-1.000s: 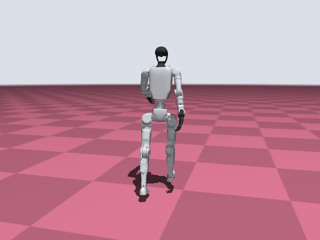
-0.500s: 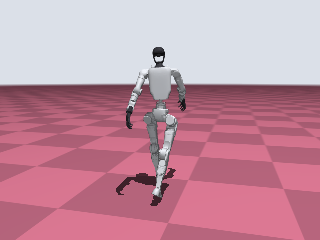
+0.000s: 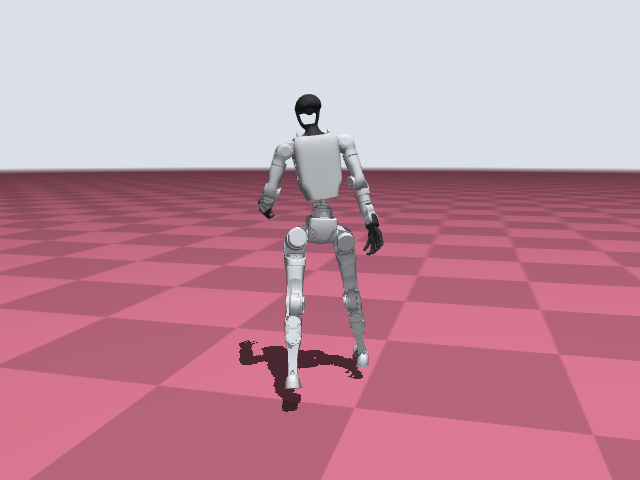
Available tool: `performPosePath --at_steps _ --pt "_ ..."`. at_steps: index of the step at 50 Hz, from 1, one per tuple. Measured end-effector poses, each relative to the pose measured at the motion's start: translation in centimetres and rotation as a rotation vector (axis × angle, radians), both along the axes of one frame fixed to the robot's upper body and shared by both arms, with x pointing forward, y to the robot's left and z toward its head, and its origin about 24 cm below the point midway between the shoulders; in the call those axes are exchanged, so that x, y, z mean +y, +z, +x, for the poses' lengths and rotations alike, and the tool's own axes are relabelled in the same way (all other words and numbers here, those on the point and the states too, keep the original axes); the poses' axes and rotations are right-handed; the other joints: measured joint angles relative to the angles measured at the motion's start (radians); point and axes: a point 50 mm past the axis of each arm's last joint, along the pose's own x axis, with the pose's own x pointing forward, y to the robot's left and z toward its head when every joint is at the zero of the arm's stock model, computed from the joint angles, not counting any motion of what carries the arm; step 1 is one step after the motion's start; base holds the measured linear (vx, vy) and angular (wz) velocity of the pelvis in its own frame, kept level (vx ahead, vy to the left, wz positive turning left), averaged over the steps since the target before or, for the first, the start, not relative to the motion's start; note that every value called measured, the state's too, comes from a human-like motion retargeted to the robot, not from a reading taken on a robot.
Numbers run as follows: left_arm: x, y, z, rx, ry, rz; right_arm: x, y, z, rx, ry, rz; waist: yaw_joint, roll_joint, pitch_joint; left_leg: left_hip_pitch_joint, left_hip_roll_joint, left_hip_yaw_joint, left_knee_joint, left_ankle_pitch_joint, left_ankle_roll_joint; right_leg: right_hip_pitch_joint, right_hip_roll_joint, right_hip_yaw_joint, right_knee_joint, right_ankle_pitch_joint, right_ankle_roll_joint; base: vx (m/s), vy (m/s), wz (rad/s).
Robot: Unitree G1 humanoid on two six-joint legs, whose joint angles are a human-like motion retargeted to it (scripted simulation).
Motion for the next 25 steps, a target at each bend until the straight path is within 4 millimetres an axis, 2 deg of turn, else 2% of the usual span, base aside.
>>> performPosePath --at_steps 2,4,5,7,8,10,12,13,15,17,18,19,20,22,23,24,25 --pt "1.1 -4.2 -2.8 0.219 0.061 0.002 -0.4 -0.5 2.6 -0.054 0.016 -0.053 0.051 -0.041 0.043 -0.09 -0.049 0.163 0.3 -0.002 0.097 0.067 -0.026 0.007 0.042 0.049 -0.019 1.02 -0.55 -0.18" --pt "2.0 -9.0 -7.7 0.505 0.068 0.089 -1.4 -0.9 6.2 -0.164 0.005 -0.131 0.038 -0.049 -0.017 -0.392 -0.08 0.2 0.738 -0.098 0.196 0.041 -0.021 -0.022 0.087 0.017 -0.067 0.87 -0.46 0.85" --pt "2.4 -11.1 -10.6 0.649 0.068 0.129 -2.1 -1.0 8.5 -0.237 0.0 -0.175 0.03 -0.039 -0.067 -0.559 -0.11 0.169 0.914 -0.154 0.23 0.002 -0.002 -0.037 0.107 -0.005 -0.095 0.78 -0.38 0.57" --pt "3.2 -14.1 -16.5 0.915 0.078 0.178 -3.7 -0.6 14.4 -0.403 0.016 -0.247 0.066 -0.042 -0.119 -0.764 -0.2 0.153 1.007 -0.245 0.256 -0.041 0.025 -0.037 0.128 -0.034 -0.122 0.78 -0.34 -0.08" --pt "3.5 -15.1 -19.6 1.037 0.076 0.194 -4.4 -0.1 17.4 -0.49 0.029 -0.275 0.092 -0.056 -0.134 -0.837 -0.215 0.197 0.985 -0.271 0.264 -0.048 0.031 -0.034 0.128 -0.045 -0.125 0.81 -0.3 -0.48" --pt "4.1 -16.0 -25.2 1.246 0.083 0.216 -5.6 1.7 23.5 -0.673 0.072 -0.319 0.157 -0.097 -0.152 -0.928 -0.211 0.347 0.826 -0.291 0.263 -0.049 0.032 -0.015 0.116 -0.065 -0.112 0.84 -0.25 -0.83" --pt "5.1 -15.9 -29.7 1.398 0.142 0.25 -6.6 4.6 29.6 -0.887 0.141 -0.371 0.256 -0.125 -0.132 -0.902 -0.206 0.497 0.502 -0.231 0.2 -0.014 0.046 0.026 0.092 -0.082 -0.097 0.92 -0.17 -1.44" --pt "5.7 -15.5 -31.8 1.465 0.175 0.281 -7.0 6.4 32.3 -1.008 0.173 -0.404 0.308 -0.113 -0.11 -0.858 -0.193 0.558 0.327 -0.18 0.152 0.03 0.075 0.042 0.081 -0.093 -0.1 1.0 -0.1 -1.49" --pt "6.5 -14.6 -36.0 1.583 0.227 0.348 -7.6 10.1 36.5 -1.247 0.212 -0.454 0.386 -0.042 -0.073 -0.789 -0.133 0.683 0.078 -0.116 0.051 0.153 0.166 0.055 0.059 -0.121 -0.126 1.05 -0.04 -1.06" --pt "6.5 -13.5 -39.6 1.667 0.29 0.373 -7.7 13.3 39.2 -1.429 0.217 -0.463 0.419 0.025 -0.068 -0.788 -0.074 0.798 -0.036 -0.123 -0.045 0.26 0.245 0.062 0.045 -0.144 -0.155 1.07 0.01 -0.33" --pt "6.3 -13.1 -41.0 1.7 0.318 0.362 -7.6 14.6 40.1 -1.494 0.208 -0.458 0.428 0.048 -0.069 -0.794 -0.059 0.817 -0.075 -0.129 -0.075 0.304 0.272 0.068 0.043 -0.152 -0.166 1.05 0.05 0.02" --pt "6.0 -12.8 -42.1 1.729 0.332 0.332 -7.5 15.4 40.8 -1.534 0.193 -0.45 0.434 0.066 -0.07 -0.798 -0.052 0.791 -0.091 -0.121 -0.08 0.342 0.293 0.076 0.047 -0.15 -0.174 1.03 0.07 0.21" --pt "5.6 -12.6 -42.9 1.754 0.338 0.293 -7.4 16.1 41.3 -1.561 0.176 -0.44 0.437 0.081 -0.07 -0.801 -0.048 0.741 -0.095 -0.106 -0.073 0.377 0.311 0.086 0.054 -0.143 -0.181 1.01 0.1 0.5" --pt "4.8 -12.6 -43.4 1.77 0.239 0.188 -7.3 15.5 41.0 -1.527 0.159 -0.429 0.44 0.124 -0.06 -0.743 -0.048 0.603 -0.095 -0.023 -0.026 0.428 0.344 0.109 0.127 -0.06 -0.188 0.99 0.14 0.95" --pt "4.7 -12.7 -43.1 1.761 0.141 0.141 -7.4 14.7 40.4 -1.481 0.162 -0.424 0.443 0.156 -0.049 -0.693 -0.041 0.553 -0.095 -0.005 -0.002 0.439 0.362 0.118 0.203 0.009 -0.187 0.95 0.17 1.24" --pt "4.8 -12.9 -42.1 1.734 0.002 0.117 -7.5 13.5 39.6 -1.407 0.168 -0.394 0.46 0.175 -0.05 -0.66 -0.037 0.489 -0.093 0.005 0.048 0.384 0.374 0.129 0.36 0.067 -0.173 0.9 0.18 1.23" --pt "5.1 -13.1 -40.9 1.704 -0.156 0.103 -7.5 12.2 38.5 -1.319 0.172 -0.352 0.483 0.189 -0.056 -0.635 -0.034 0.417 -0.09 0.009 0.11 0.296 0.382 0.141 0.556 0.119 -0.151 -0.36 0.44 -7.49"
